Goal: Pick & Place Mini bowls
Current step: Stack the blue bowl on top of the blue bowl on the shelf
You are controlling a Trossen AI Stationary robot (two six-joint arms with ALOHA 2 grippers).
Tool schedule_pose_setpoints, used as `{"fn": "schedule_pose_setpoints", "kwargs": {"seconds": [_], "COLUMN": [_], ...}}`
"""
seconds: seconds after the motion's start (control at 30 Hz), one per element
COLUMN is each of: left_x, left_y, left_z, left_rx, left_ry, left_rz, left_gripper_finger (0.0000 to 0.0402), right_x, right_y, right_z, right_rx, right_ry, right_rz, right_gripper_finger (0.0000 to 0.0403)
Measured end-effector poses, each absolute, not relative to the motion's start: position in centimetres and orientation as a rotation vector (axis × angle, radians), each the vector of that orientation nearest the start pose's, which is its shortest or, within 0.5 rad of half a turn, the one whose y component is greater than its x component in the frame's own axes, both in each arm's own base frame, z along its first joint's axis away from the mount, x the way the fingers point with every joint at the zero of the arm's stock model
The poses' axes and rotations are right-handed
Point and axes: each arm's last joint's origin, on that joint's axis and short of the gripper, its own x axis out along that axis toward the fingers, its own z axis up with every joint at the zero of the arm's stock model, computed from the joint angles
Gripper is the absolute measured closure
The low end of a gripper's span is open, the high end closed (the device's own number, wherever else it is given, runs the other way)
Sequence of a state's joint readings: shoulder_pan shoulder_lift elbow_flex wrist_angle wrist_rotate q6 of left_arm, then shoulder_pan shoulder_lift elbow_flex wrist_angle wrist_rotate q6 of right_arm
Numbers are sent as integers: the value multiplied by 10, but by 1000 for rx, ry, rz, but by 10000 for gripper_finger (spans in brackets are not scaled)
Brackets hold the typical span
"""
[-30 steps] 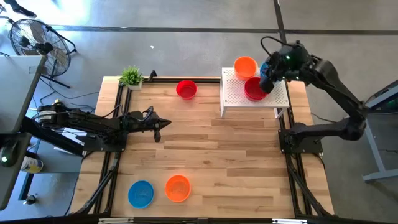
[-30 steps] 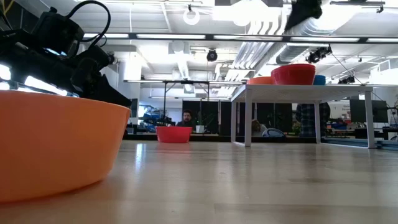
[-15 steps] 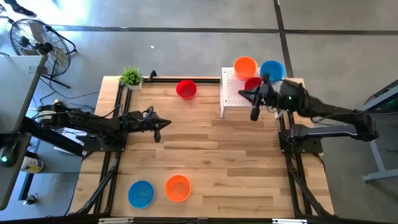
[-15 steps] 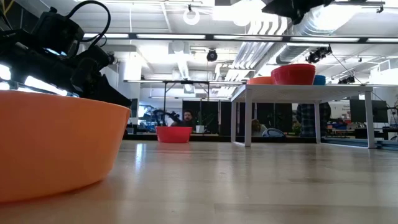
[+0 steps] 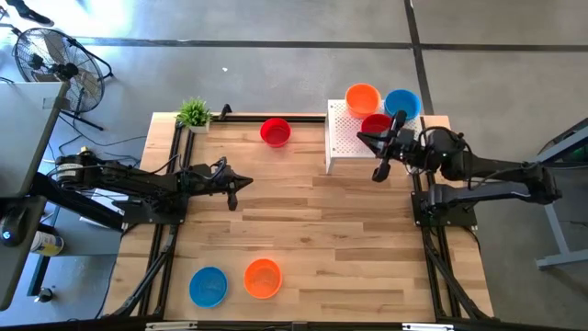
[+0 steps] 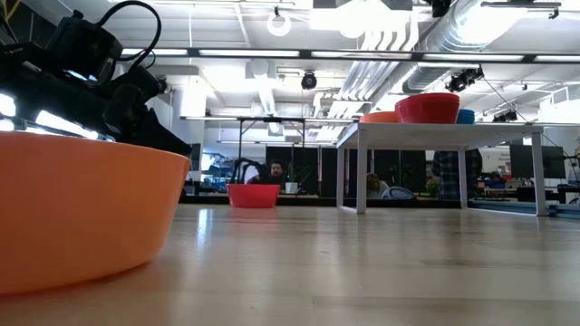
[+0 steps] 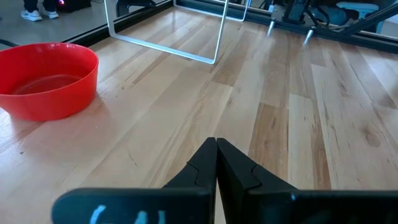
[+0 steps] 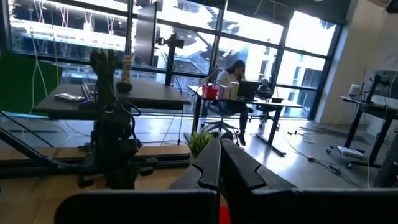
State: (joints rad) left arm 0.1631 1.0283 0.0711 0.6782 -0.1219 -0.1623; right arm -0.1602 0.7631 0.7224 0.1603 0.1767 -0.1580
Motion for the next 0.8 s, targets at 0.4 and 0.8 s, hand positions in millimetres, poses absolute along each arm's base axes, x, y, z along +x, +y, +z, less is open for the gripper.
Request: {"fn": "schedule_pose_setpoints", "kwargs": {"seconds": [0.4, 0.8], "left_x": [164, 175], "left_y": [31, 22], "left_z": [138, 150], "left_rx": [-166, -251], "left_ry": [246, 288], "left_rz": [305, -8], "left_gripper_finger": [401, 401], "right_x": [176, 171], "right_y": [-17, 14], "right_z": [329, 265], "right_rx": [-156, -179], "right_ry": [-27, -257], "right_rz": [-208, -43], "right_gripper_finger": [403, 403]}}
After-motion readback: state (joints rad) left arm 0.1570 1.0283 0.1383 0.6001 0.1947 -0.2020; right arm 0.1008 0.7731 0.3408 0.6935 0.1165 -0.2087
